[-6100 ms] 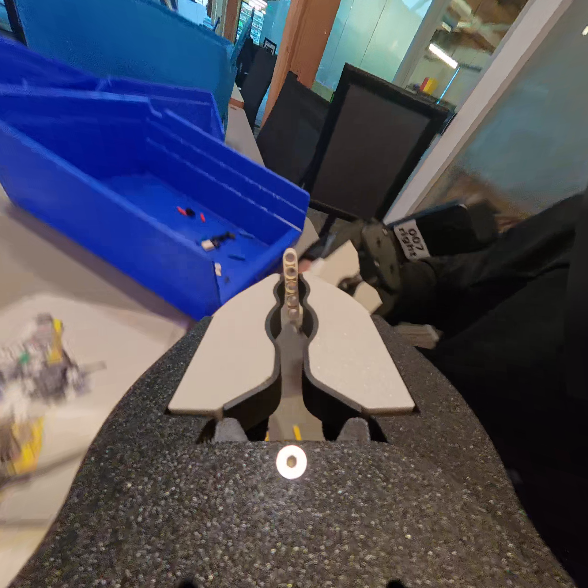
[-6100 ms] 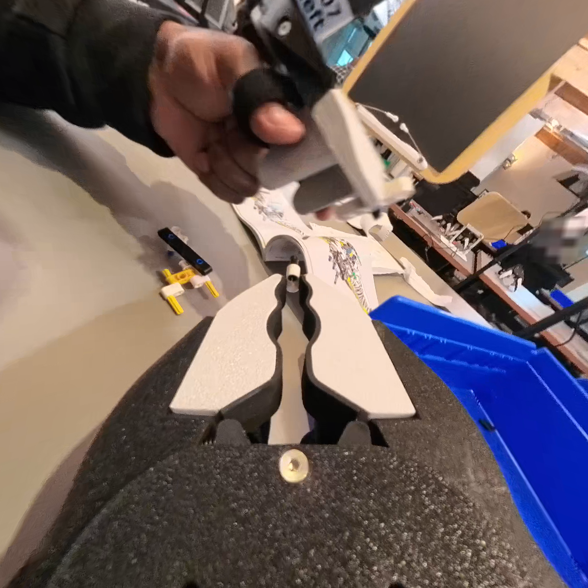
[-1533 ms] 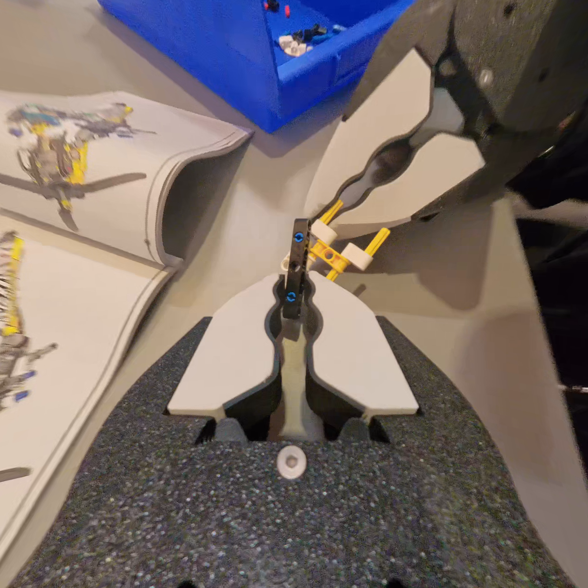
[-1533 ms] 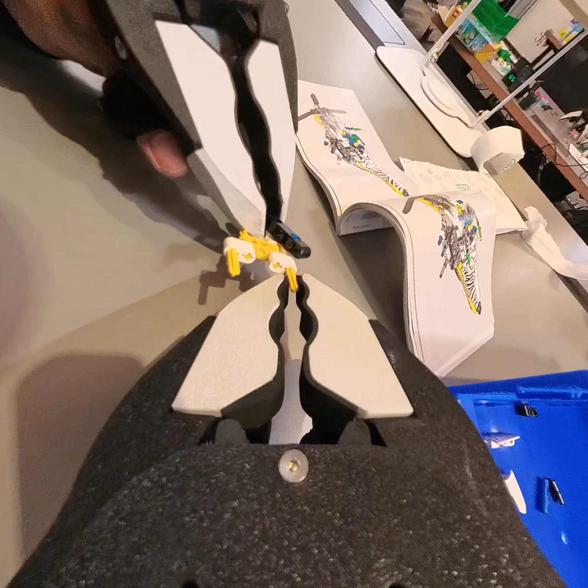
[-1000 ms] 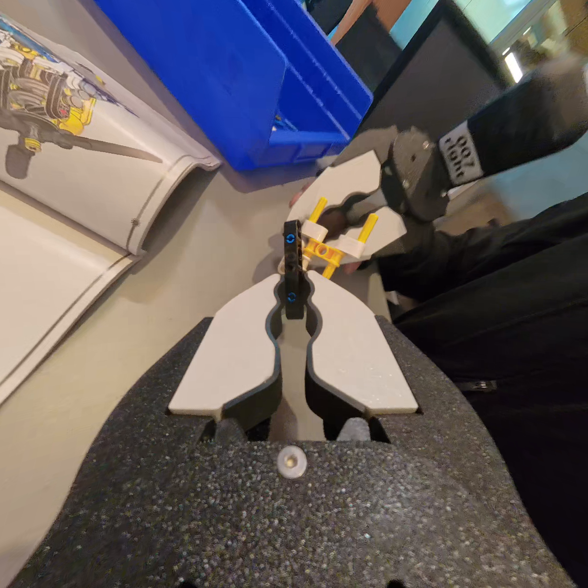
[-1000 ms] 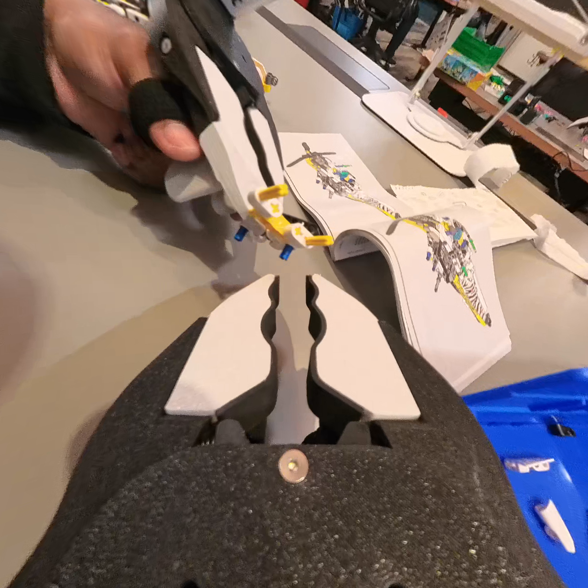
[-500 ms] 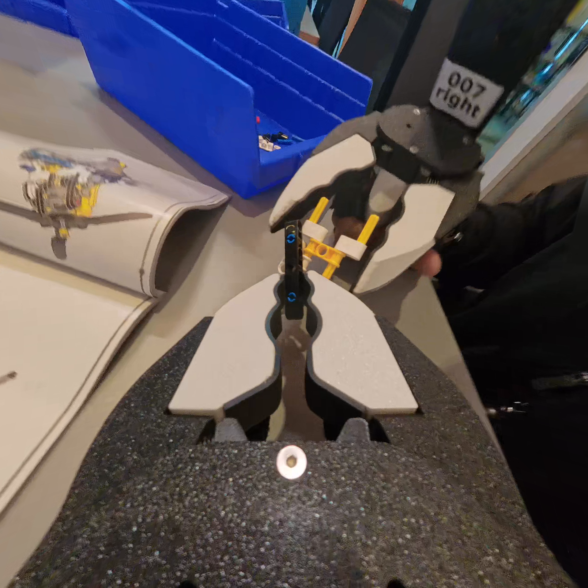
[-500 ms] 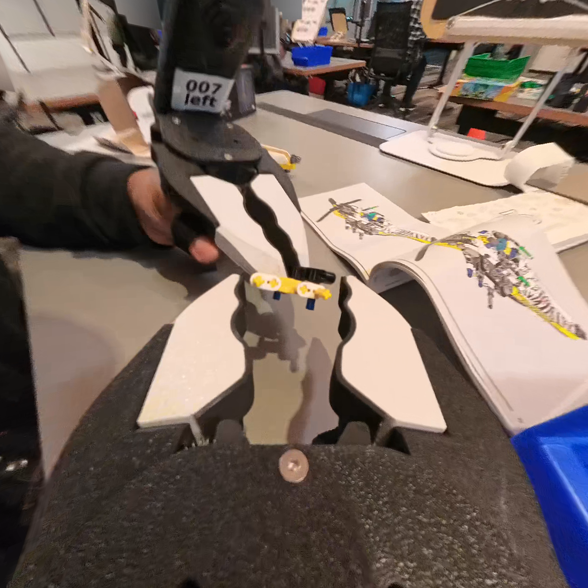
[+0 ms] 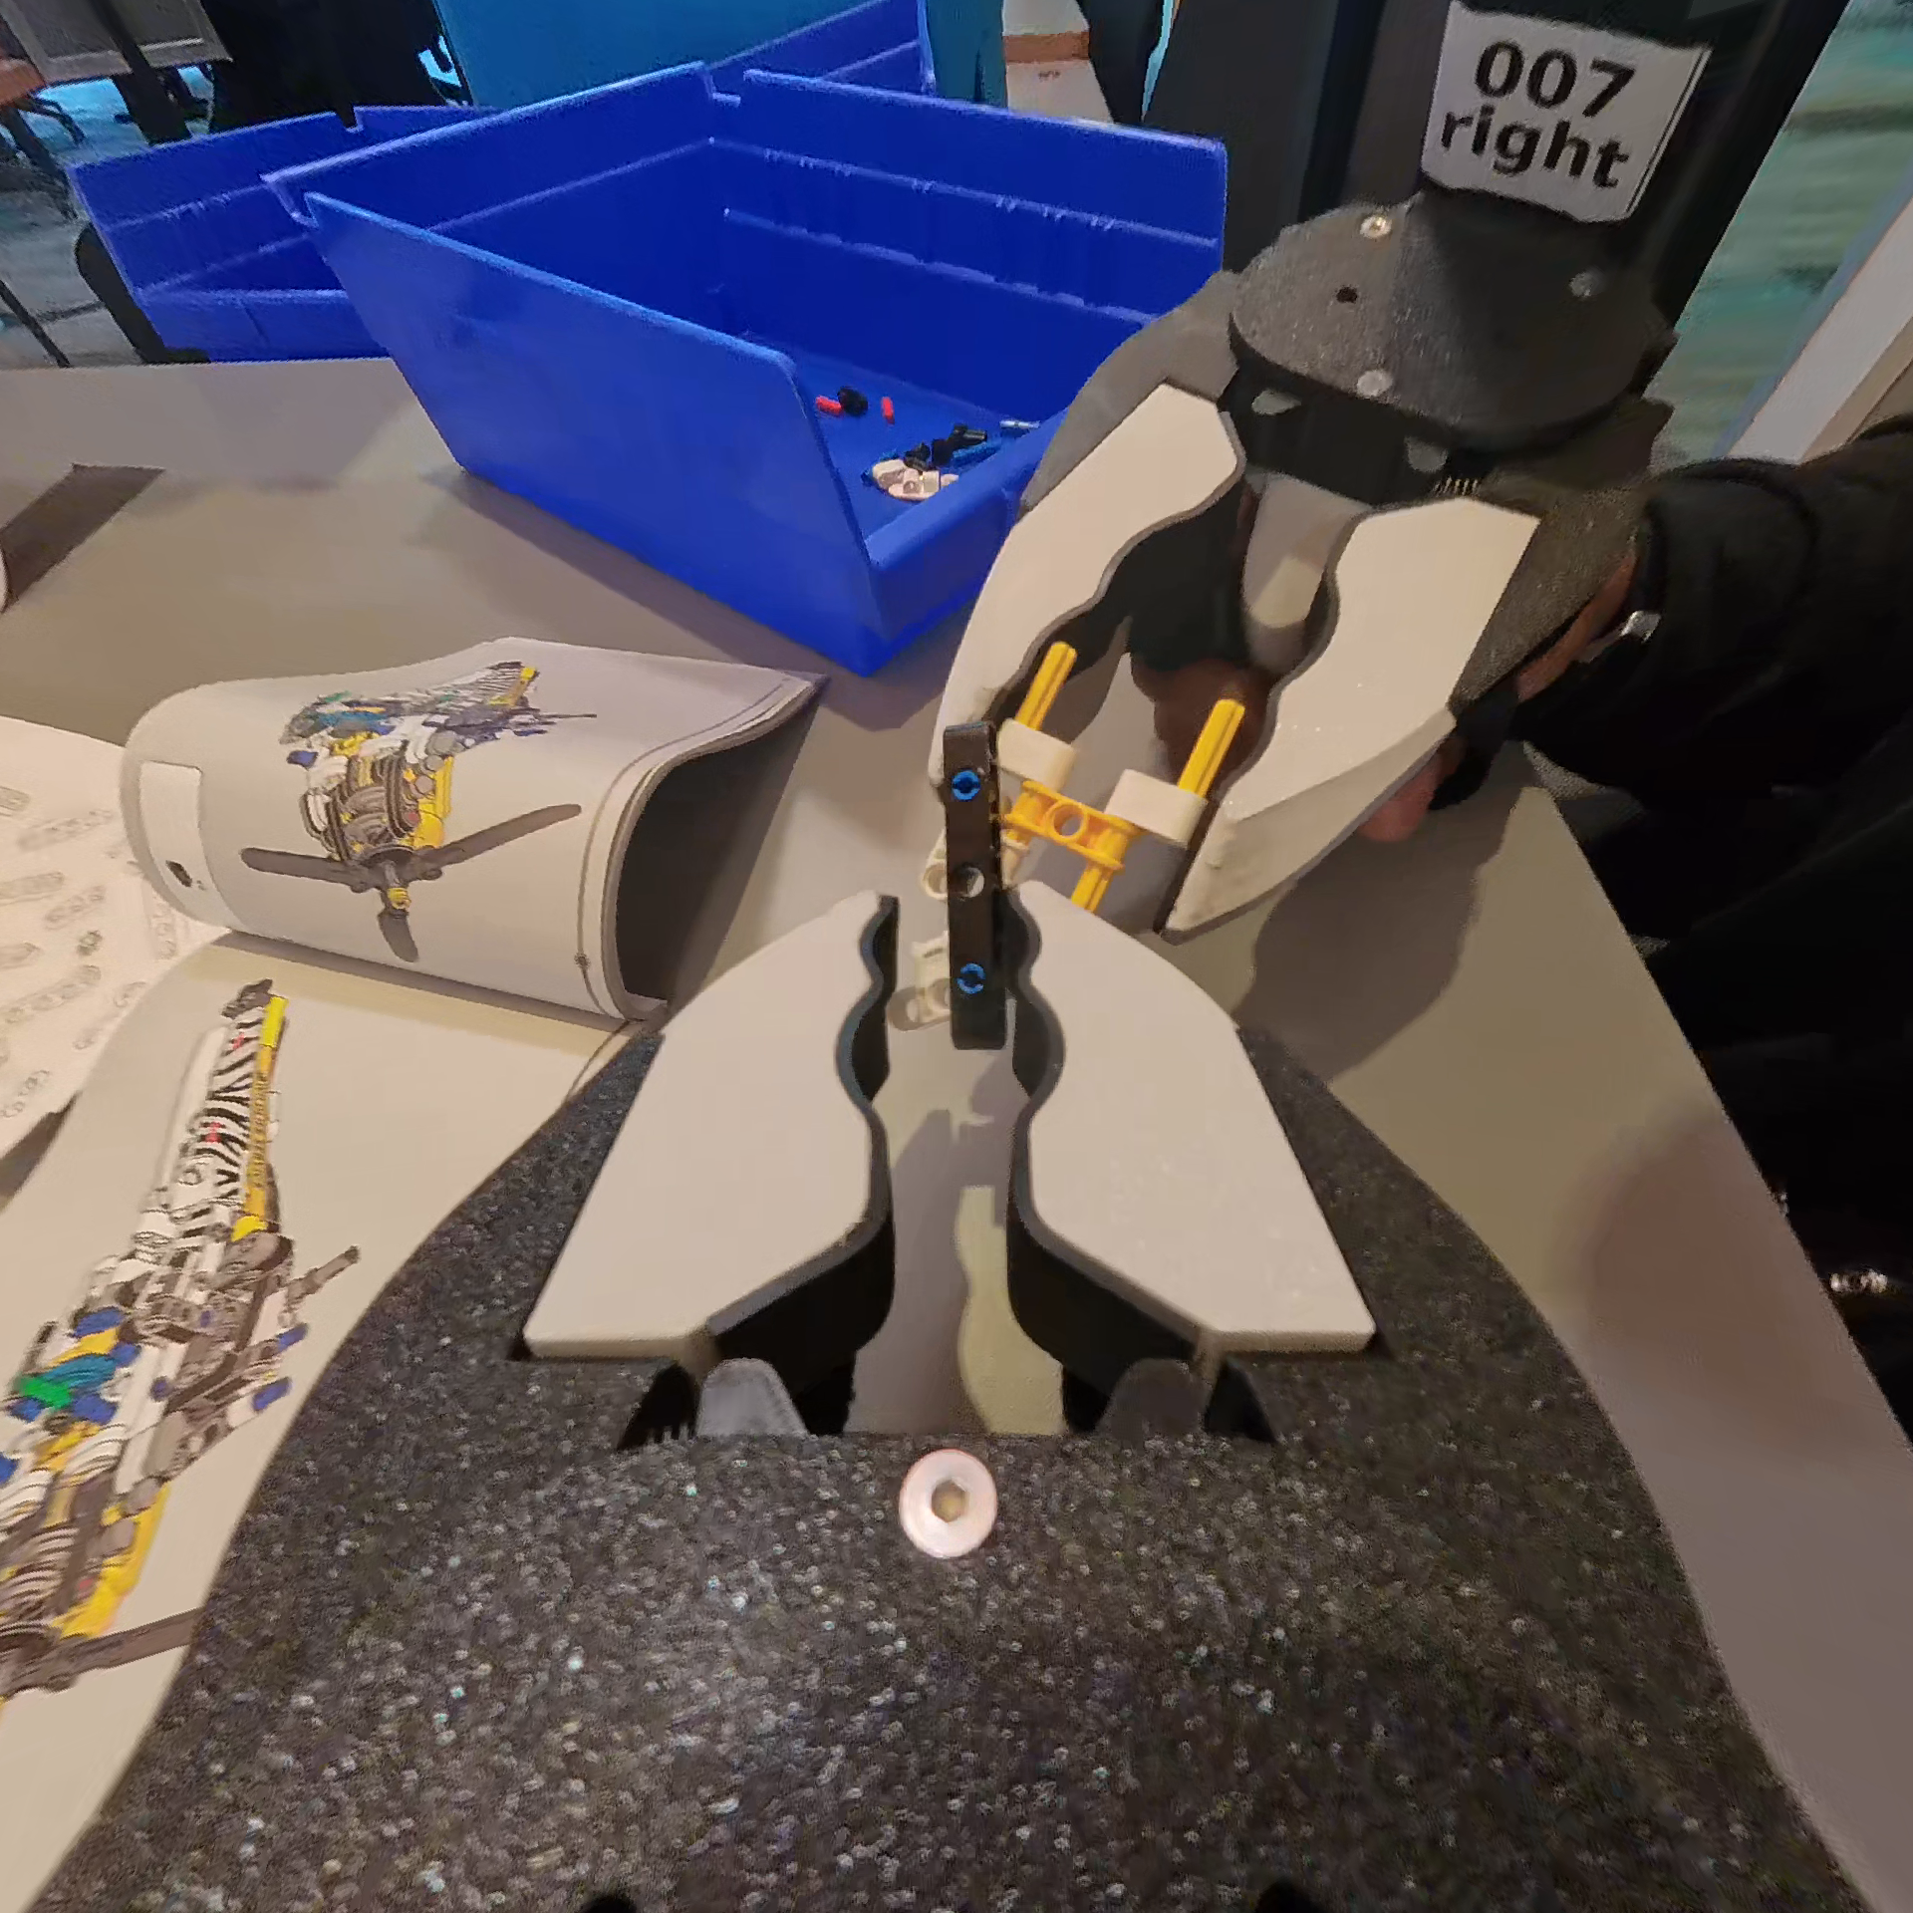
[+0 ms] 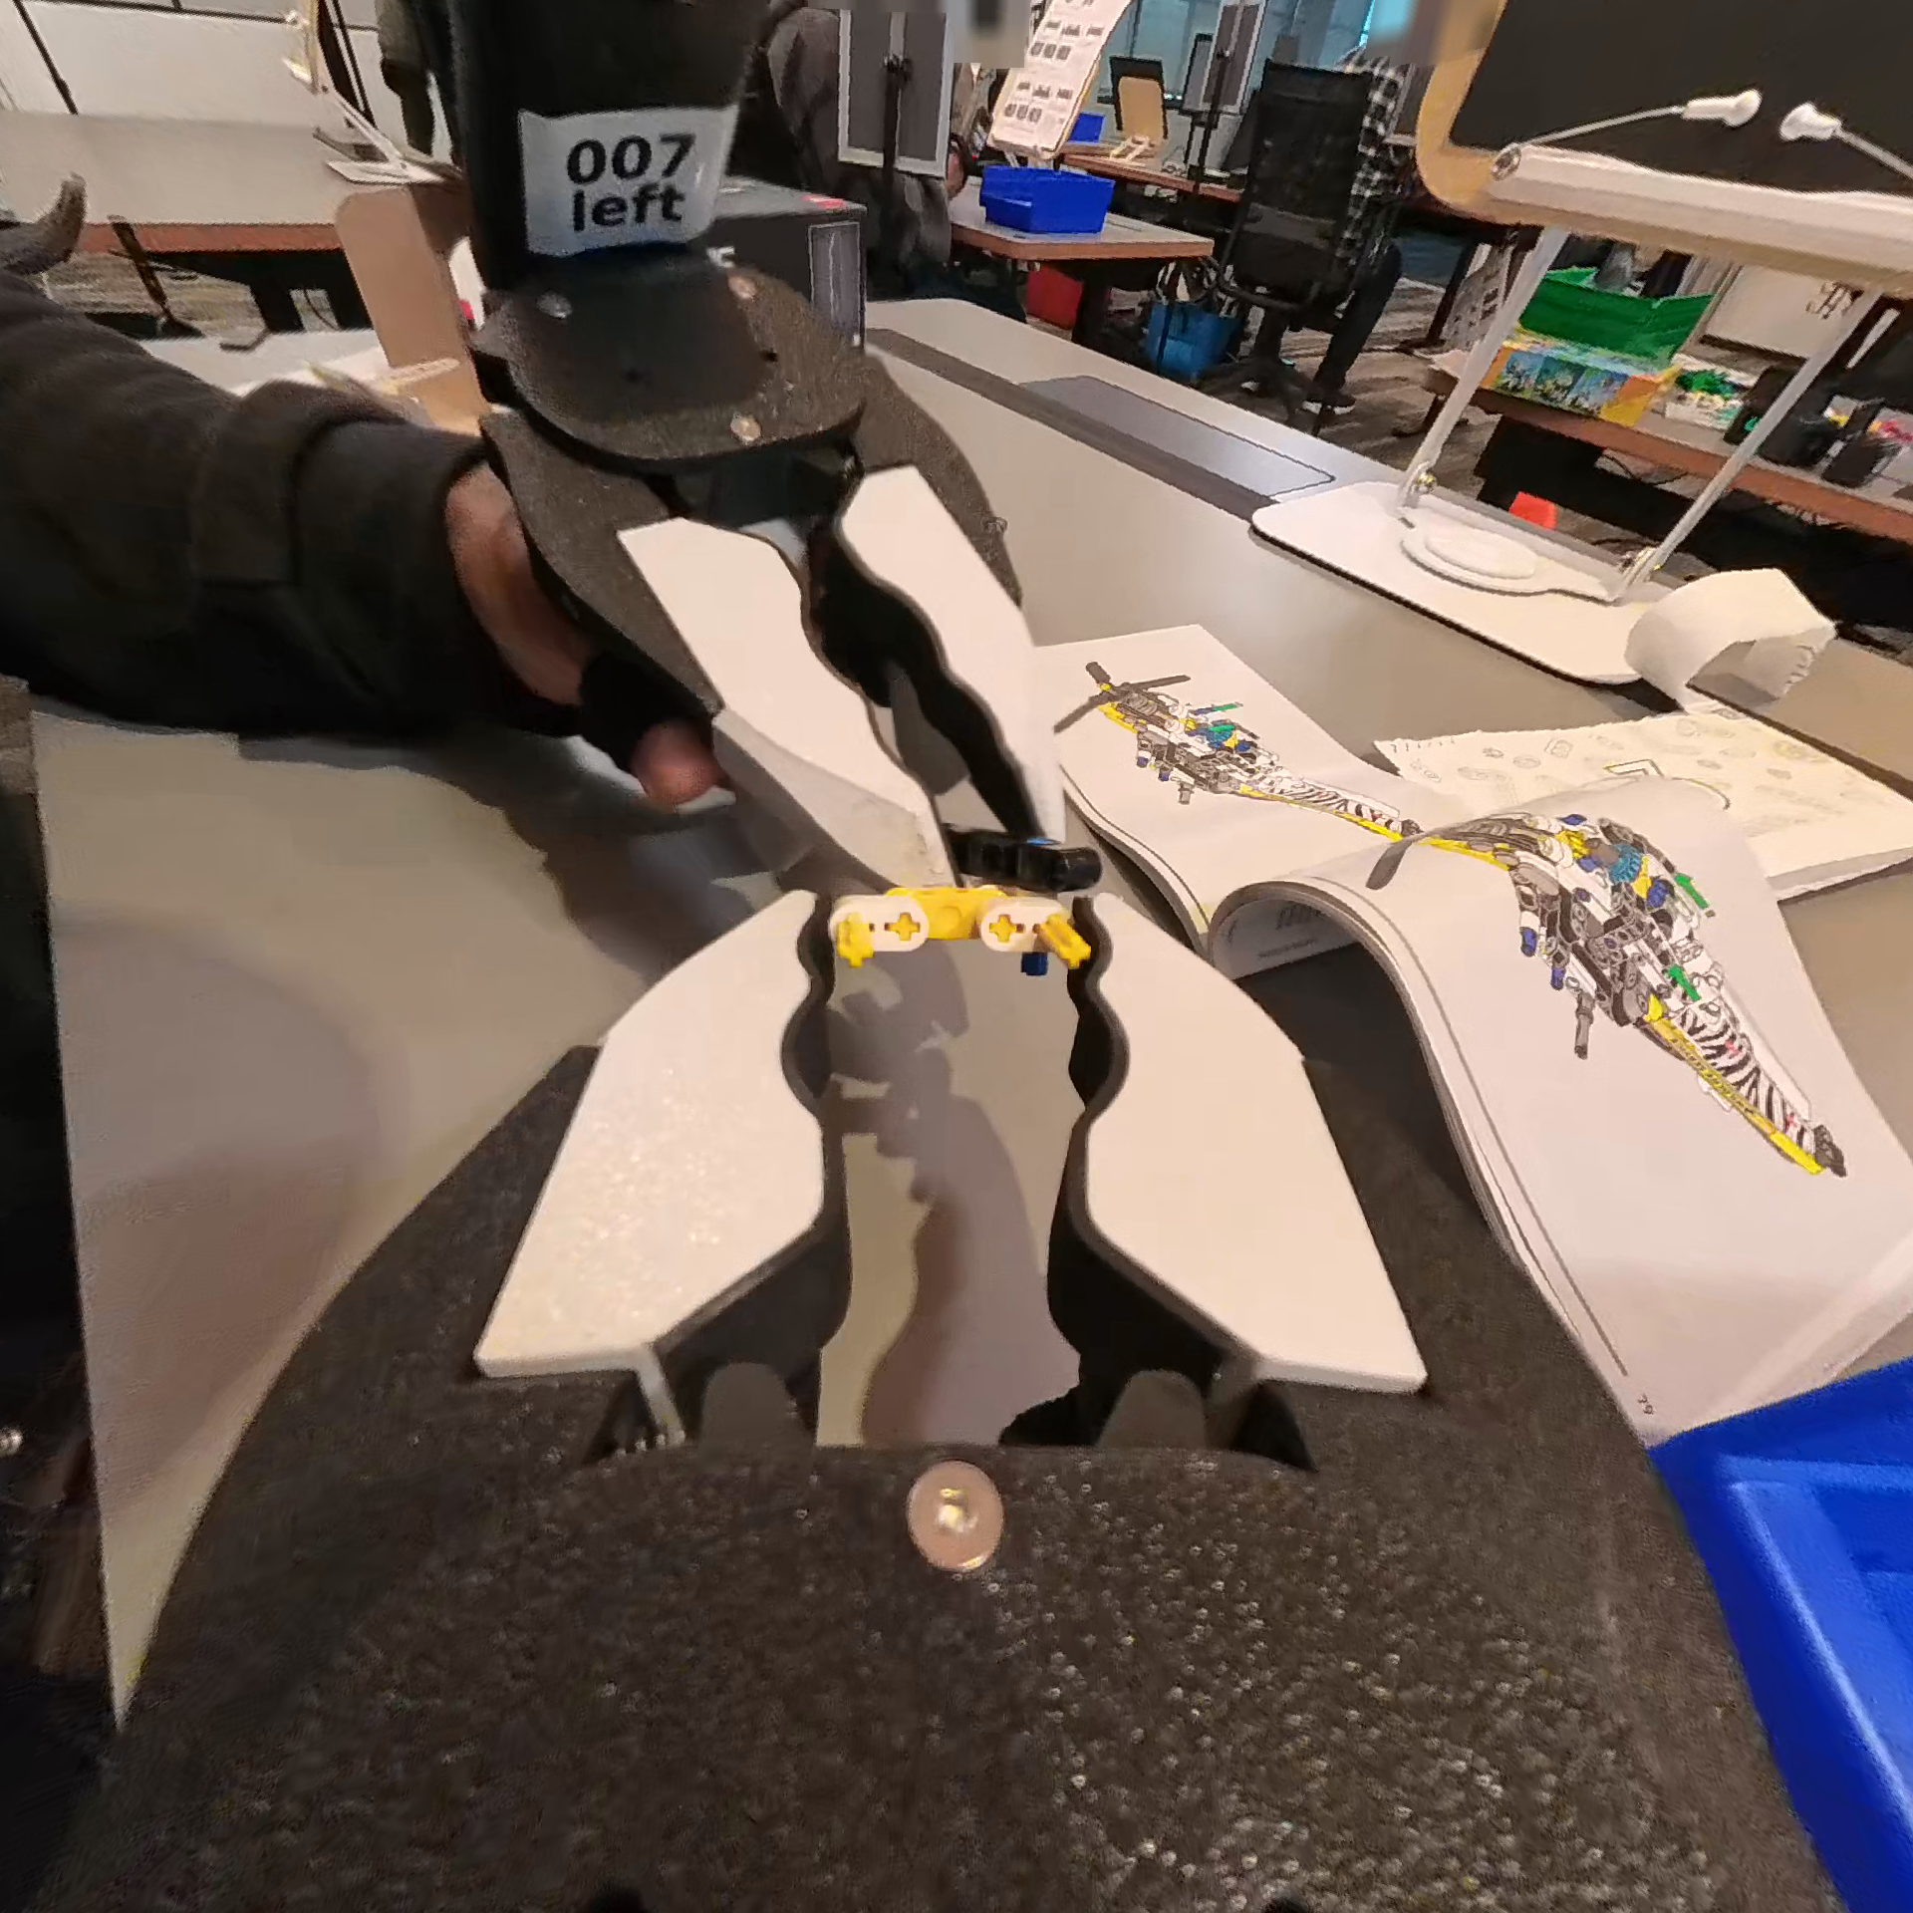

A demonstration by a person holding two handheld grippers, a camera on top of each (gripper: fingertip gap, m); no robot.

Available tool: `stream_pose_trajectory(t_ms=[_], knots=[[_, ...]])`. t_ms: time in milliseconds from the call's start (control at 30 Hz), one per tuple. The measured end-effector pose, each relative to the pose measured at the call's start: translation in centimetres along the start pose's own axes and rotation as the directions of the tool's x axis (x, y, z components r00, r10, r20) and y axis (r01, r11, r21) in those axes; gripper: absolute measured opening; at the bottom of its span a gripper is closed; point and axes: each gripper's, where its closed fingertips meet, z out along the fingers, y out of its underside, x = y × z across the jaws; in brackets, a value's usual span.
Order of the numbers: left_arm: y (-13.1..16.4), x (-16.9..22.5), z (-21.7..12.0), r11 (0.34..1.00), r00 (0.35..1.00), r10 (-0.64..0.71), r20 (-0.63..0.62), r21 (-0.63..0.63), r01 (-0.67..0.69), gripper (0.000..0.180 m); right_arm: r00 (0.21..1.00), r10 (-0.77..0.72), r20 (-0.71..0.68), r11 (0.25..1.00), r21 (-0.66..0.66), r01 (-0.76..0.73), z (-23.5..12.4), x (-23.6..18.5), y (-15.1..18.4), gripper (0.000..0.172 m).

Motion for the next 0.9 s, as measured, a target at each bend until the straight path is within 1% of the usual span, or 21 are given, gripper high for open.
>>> stream_pose_trajectory(t_ms=[133, 167, 200, 300, 333, 433, 500, 600, 700, 767, 800, 900], knots=[[0.1, 0.6, -0.1, 0.997, 0.997, 0.069, -0.03, -0.04, -0.07, 0.024, 0.999, -0.009, 0.032, 1.0, 0.016, 0.009, -0.1, -0.4, -0.2, 0.043], [0.3, 0.7, 0.0, 0.995, 0.996, 0.08, -0.035, -0.052, -0.082, 0.023, 0.999, -0.016, 0.044, 1.0, 0.022, 0.015, 0.0, -0.6, -0.3, 0.043], [0.5, 0.9, 0.0, 0.993, 0.995, 0.093, -0.042, -0.068, -0.095, 0.017, 0.998, -0.025, 0.05, 0.999, 0.026, 0.023, 0.0, -0.7, -0.4, 0.043], [0.8, 0.8, 0.2, 0.987, 0.991, 0.134, -0.013, -0.082, -0.135, 0.014, 0.997, -0.037, 0.063, 0.999, 0.026, 0.035, 0.0, -0.9, -0.4, 0.043], [0.7, 0.9, 0.1, 0.99, 0.992, 0.122, -0.02, -0.069, -0.123, 0.013, 0.997, -0.027, 0.073, 0.999, 0.031, 0.024, -0.1, -1.0, -0.4, 0.043], [0.2, 1.0, 0.0, 0.999, 0.997, 0.028, -0.068, -0.016, -0.03, 0.012, 0.995, 0.018, 0.1, 0.999, 0.046, -0.023, -0.3, -1.0, -0.6, 0.043], [0.2, 0.9, 0.0, 1.0, 0.998, 0.018, -0.065, -0.004, -0.018, 0.012, 0.994, 0.039, 0.102, 0.999, 0.034, -0.043, -0.3, -0.9, -0.4, 0.043], [0.6, 0.4, 0.2, 0.997, 0.997, 0.073, 0.006, -0.029, -0.073, 0.012, 0.992, 0.089, 0.087, 0.996, -0.02, -0.087, -0.1, -0.5, 0.3, 0.044], [0.6, -0.6, 0.2, 0.986, 0.979, 0.162, 0.125, -0.057, -0.156, 0.012, 0.983, 0.176, 0.061, 0.981, -0.098, -0.169, -0.3, 0.1, 1.5, 0.041], [0.4, -1.3, -0.1, 0.968, 0.947, 0.249, 0.203, -0.077, -0.238, 0.012, 0.961, 0.267, 0.068, 0.956, -0.144, -0.255, -0.5, 0.1, 2.1, 0.041], [0.3, -1.5, -0.2, 0.954, 0.925, 0.299, 0.233, -0.092, -0.286, 0.012, 0.942, 0.322, 0.094, 0.939, -0.161, -0.305, -0.6, -0.2, 2.2, 0.041], [0.4, -2.0, -0.4, 0.889, 0.837, 0.458, 0.301, -0.171, -0.425, 0.012, 0.842, 0.49, 0.226, 0.871, -0.176, -0.459, -0.8, -1.3, 1.4, 0.038]])
